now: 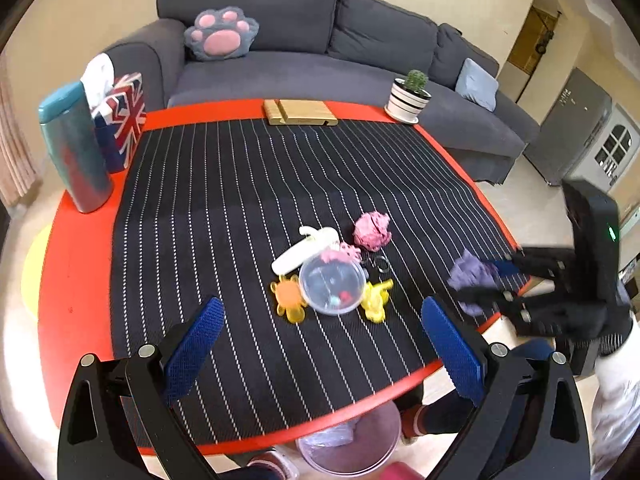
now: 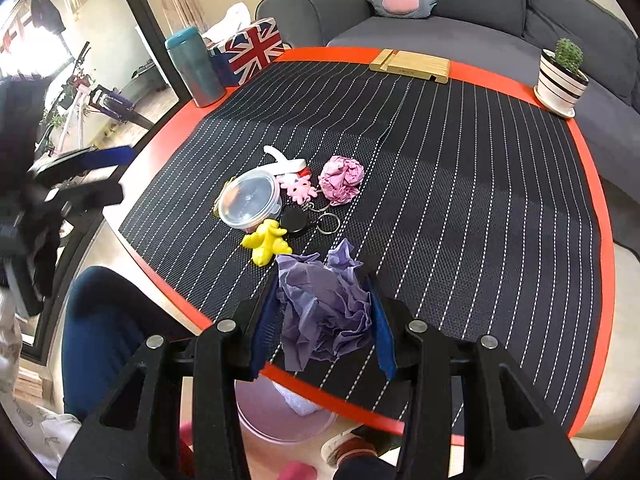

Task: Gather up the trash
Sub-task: 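Grasp the white plastic piece with the left gripper while the right holds the purple paper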

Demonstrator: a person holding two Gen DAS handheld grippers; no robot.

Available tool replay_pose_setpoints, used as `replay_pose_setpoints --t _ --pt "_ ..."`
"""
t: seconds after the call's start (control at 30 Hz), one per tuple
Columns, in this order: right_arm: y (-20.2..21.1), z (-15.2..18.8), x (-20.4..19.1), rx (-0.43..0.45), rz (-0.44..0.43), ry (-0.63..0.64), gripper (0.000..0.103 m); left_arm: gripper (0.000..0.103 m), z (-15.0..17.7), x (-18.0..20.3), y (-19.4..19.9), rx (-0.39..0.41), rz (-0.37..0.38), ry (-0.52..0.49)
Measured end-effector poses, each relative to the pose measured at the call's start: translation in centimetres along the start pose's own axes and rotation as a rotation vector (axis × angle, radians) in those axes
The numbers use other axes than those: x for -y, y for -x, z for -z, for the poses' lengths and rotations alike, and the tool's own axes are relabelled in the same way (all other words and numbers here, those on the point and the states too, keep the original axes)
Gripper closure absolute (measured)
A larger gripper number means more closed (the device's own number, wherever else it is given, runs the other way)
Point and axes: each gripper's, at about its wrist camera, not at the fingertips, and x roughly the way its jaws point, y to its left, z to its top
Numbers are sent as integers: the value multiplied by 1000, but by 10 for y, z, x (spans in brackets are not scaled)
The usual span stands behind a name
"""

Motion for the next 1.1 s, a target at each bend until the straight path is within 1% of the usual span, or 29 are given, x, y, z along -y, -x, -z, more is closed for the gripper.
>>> replay_pose_setpoints --t 0.37,0.57,0.77,0.8,0.87,0.9,0.97,1.0,1.1 --pt "12 2 4 19 1 -10 61 8 -46 -20 -51 -123 22 125" --pt "14 2 7 25 1 -18 61 8 -59 -32 -81 -203 44 220" --pt "15 5 11 23 5 -27 61 9 -62 -46 -107 -248 99 335" --pt "14 5 12 22 7 -29 61 11 -61 -46 -109 -252 108 344" --pt "14 6 14 20 9 -32 61 20 -57 -47 -116 -269 134 369" --pt "13 7 15 19 9 -33 61 23 -57 -47 -119 -274 138 373" --pt "11 7 16 16 9 -35 61 33 -55 -46 -123 -283 148 379" --pt "11 8 16 15 9 -36 61 35 -55 -46 -125 -286 159 387" --pt "10 8 17 13 8 -36 61 51 -55 -44 -128 -290 169 394"
